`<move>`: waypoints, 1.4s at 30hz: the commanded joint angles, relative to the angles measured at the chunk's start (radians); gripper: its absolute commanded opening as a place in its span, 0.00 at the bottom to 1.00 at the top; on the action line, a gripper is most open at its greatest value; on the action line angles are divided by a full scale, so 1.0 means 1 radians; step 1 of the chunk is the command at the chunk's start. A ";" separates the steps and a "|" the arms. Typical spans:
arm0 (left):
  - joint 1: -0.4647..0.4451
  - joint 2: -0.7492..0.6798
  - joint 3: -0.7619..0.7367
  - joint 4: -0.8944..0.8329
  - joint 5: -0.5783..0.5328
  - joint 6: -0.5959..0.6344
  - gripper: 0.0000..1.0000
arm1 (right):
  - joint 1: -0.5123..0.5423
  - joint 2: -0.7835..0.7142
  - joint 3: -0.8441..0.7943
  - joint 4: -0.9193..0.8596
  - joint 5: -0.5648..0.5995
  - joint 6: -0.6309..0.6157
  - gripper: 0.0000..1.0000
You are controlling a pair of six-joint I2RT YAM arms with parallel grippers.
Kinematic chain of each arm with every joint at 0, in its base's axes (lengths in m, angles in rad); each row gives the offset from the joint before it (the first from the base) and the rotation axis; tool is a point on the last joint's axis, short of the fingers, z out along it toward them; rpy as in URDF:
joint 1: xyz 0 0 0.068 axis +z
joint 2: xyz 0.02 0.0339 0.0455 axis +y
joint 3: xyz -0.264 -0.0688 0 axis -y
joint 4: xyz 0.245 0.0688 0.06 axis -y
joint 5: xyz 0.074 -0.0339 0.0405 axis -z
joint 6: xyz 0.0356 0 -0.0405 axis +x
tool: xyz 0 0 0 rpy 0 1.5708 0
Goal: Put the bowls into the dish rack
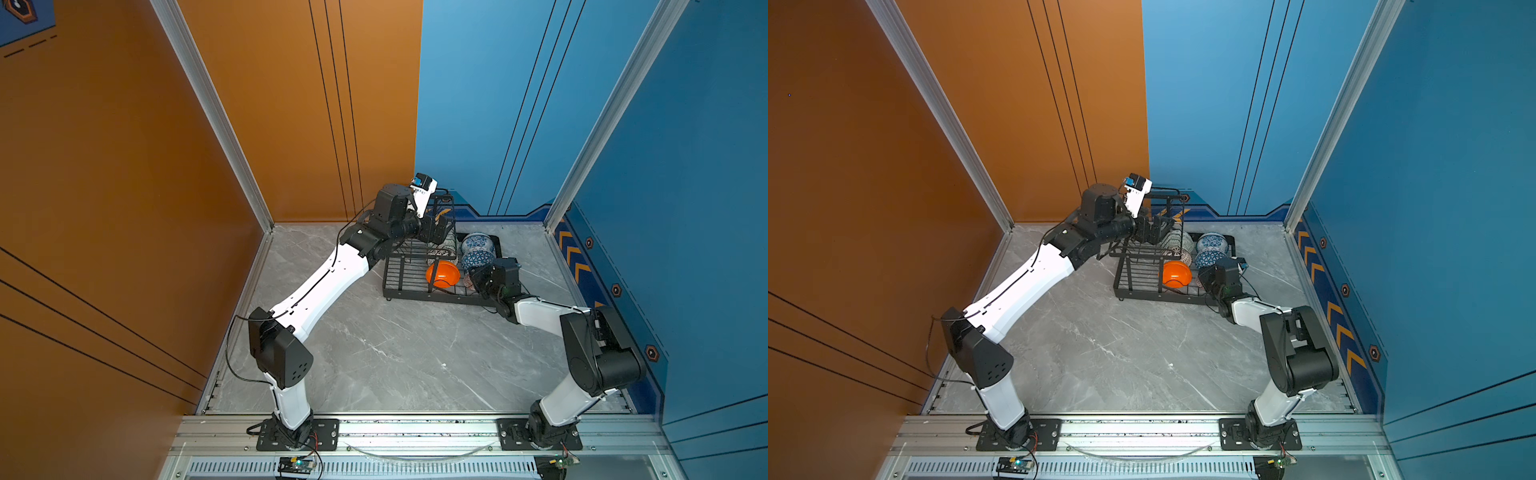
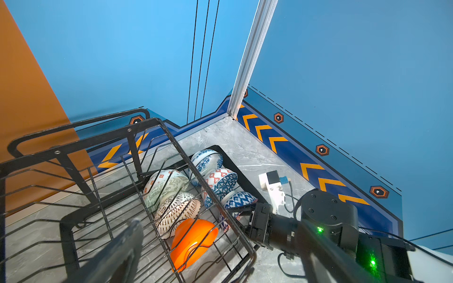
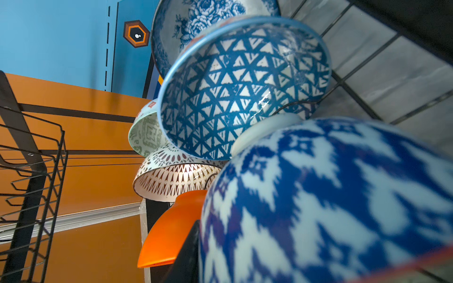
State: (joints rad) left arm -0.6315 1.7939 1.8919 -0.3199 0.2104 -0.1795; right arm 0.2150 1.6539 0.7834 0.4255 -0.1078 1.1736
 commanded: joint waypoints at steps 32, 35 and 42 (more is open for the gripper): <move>-0.008 -0.016 -0.008 0.028 -0.016 -0.018 0.98 | -0.016 -0.042 0.109 -0.200 -0.034 -0.084 0.73; -0.008 -0.018 -0.008 0.028 -0.019 -0.017 0.98 | -0.017 -0.045 0.120 -0.211 -0.037 -0.089 0.75; -0.007 -0.030 -0.022 0.028 -0.029 -0.016 0.98 | -0.022 -0.054 0.146 -0.237 -0.043 -0.104 0.82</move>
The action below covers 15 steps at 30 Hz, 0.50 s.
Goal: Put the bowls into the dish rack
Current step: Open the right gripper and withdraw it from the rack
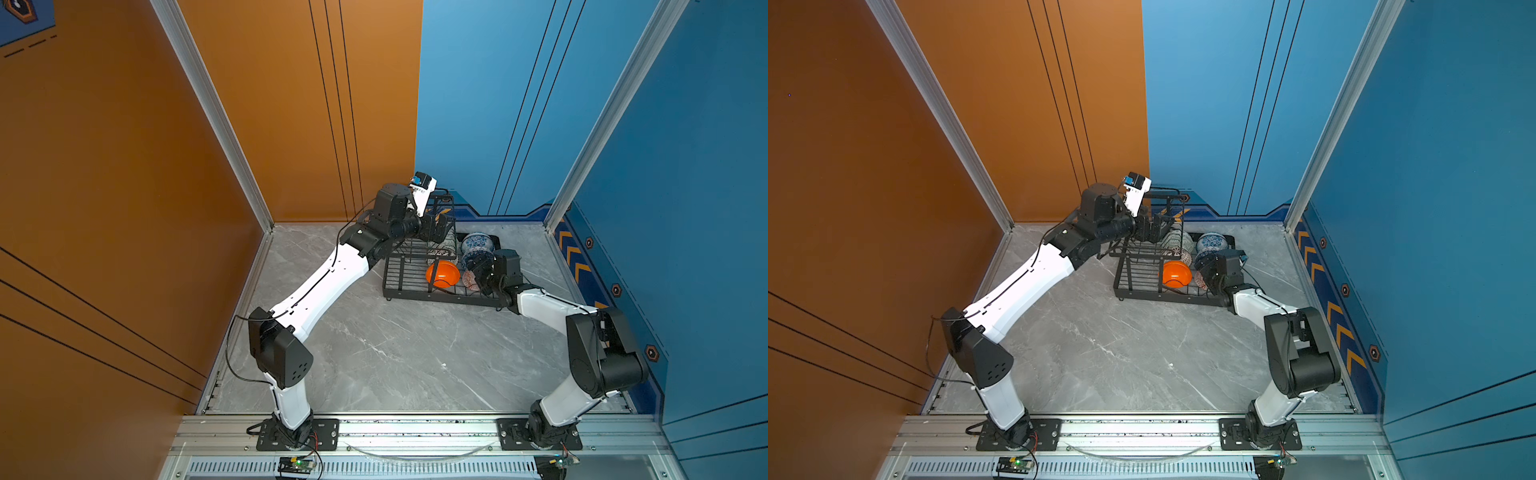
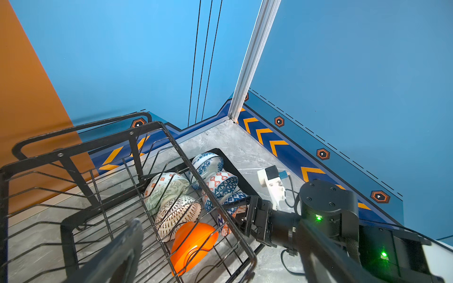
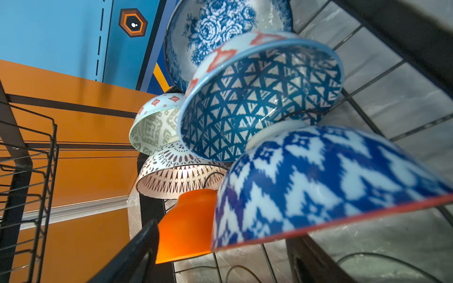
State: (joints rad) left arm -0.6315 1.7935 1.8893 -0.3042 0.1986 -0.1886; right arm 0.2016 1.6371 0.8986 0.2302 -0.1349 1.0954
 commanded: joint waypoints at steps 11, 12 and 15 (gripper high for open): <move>0.034 -0.053 -0.041 0.013 -0.027 -0.015 0.98 | -0.008 -0.062 0.045 -0.081 -0.028 -0.037 1.00; 0.039 -0.056 -0.045 0.011 -0.028 -0.018 0.98 | -0.008 -0.067 0.046 -0.085 -0.029 -0.037 1.00; 0.056 -0.068 -0.059 0.012 -0.032 -0.023 0.98 | -0.008 -0.085 0.046 -0.099 -0.030 -0.036 1.00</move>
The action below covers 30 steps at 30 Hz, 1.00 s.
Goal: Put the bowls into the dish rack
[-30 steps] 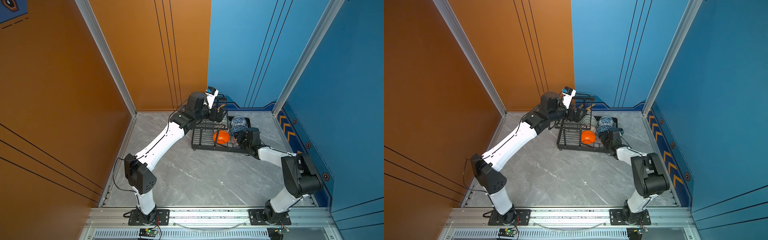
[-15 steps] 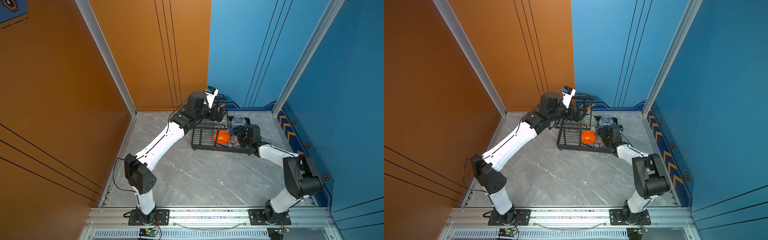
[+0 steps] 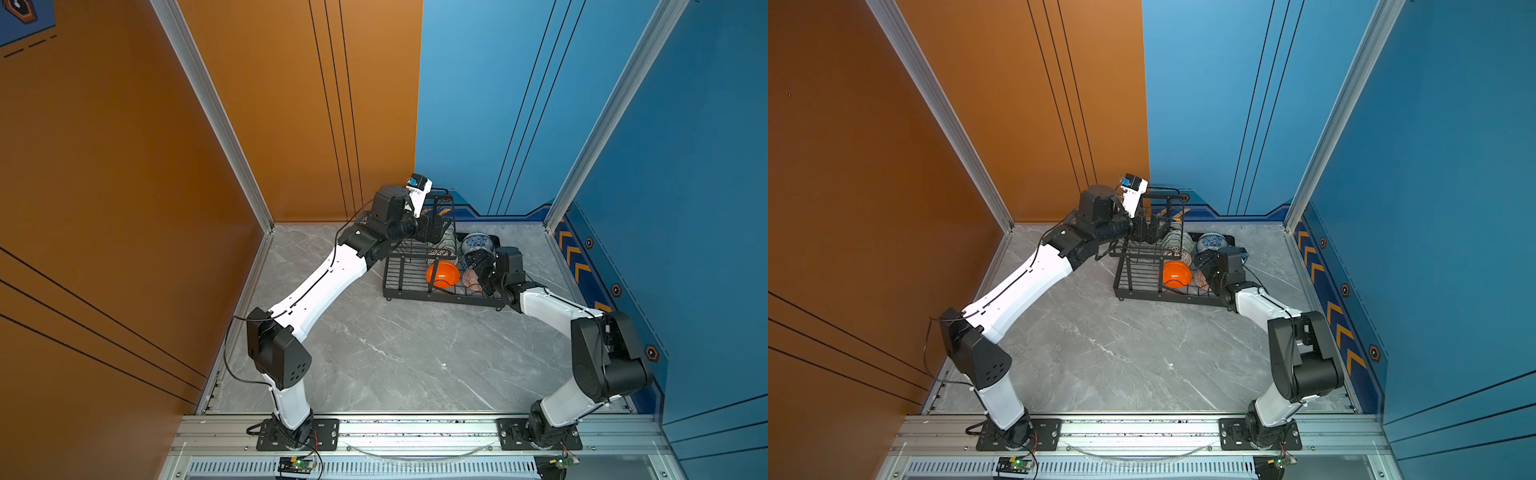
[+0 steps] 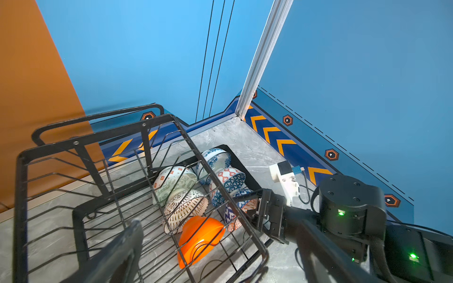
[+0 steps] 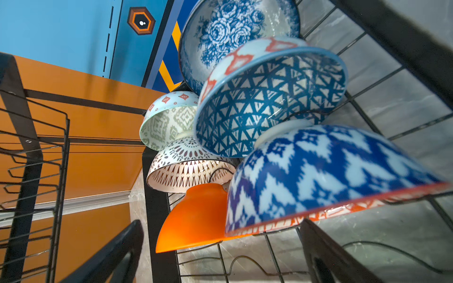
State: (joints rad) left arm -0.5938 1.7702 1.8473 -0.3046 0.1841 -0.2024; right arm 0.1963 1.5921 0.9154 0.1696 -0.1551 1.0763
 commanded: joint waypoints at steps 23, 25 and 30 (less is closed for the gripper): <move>0.471 -0.188 -0.344 0.225 -0.224 -0.035 0.98 | -0.298 -0.228 0.341 -0.537 0.048 -0.280 1.00; 0.490 -0.196 -0.425 0.282 -0.257 -0.006 0.98 | -0.360 -0.211 0.354 -0.605 0.110 -0.280 1.00; 0.514 -0.224 -0.647 0.407 -0.369 0.054 0.98 | -0.417 -0.193 0.308 -0.664 0.362 -0.420 1.00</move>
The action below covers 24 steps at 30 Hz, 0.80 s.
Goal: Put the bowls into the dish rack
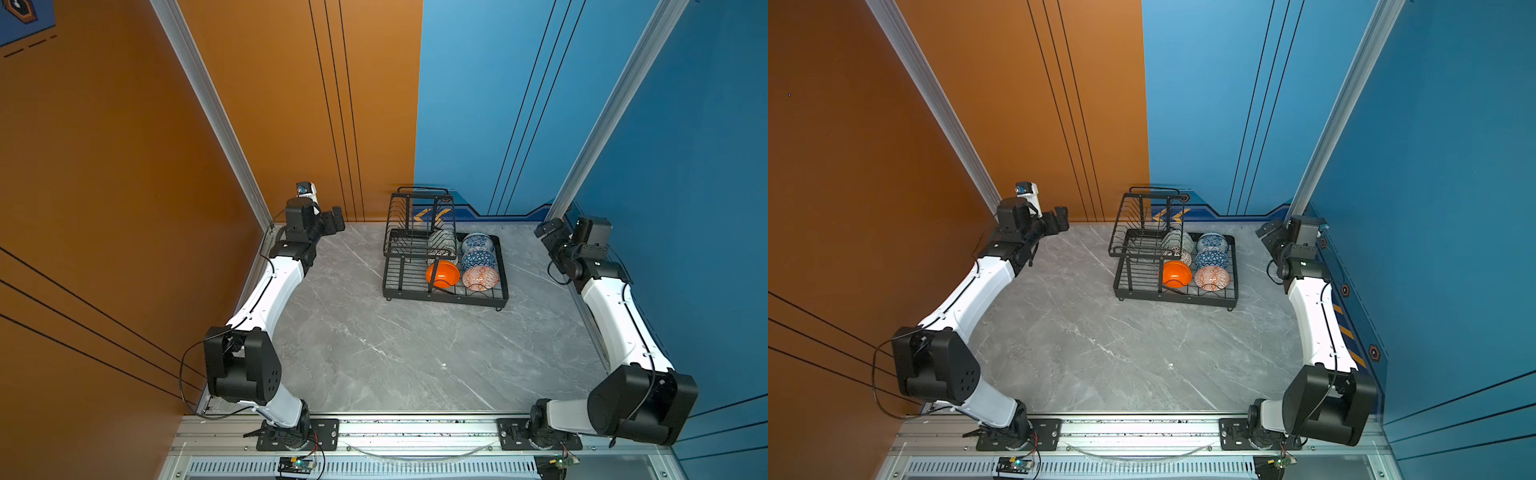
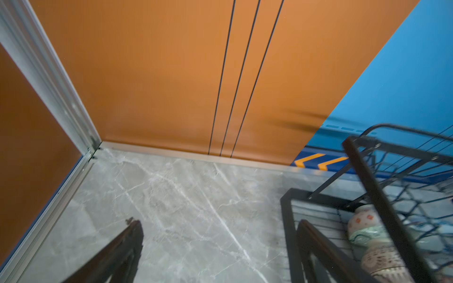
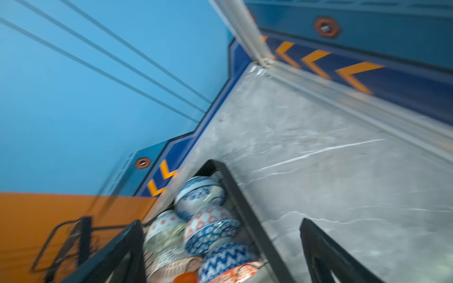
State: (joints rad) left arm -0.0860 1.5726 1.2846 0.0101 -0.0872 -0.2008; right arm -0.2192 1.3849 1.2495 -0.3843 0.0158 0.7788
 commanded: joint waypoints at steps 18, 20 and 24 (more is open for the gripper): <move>0.074 -0.171 -0.668 0.442 -0.182 0.136 0.98 | 0.151 -0.262 -0.785 0.664 0.435 -0.609 1.00; 0.089 -0.228 -0.722 0.434 -0.188 0.137 0.98 | 0.141 -0.276 -0.827 0.710 0.401 -0.598 1.00; 0.110 -0.251 -0.820 0.439 -0.175 0.115 0.98 | 0.154 -0.263 -0.924 0.890 0.342 -0.629 1.00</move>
State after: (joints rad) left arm 0.0143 1.3228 0.5224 0.4381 -0.2691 -0.0940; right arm -0.0727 1.1217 0.3771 0.3161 0.3969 0.1955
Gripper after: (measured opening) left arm 0.979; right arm 0.997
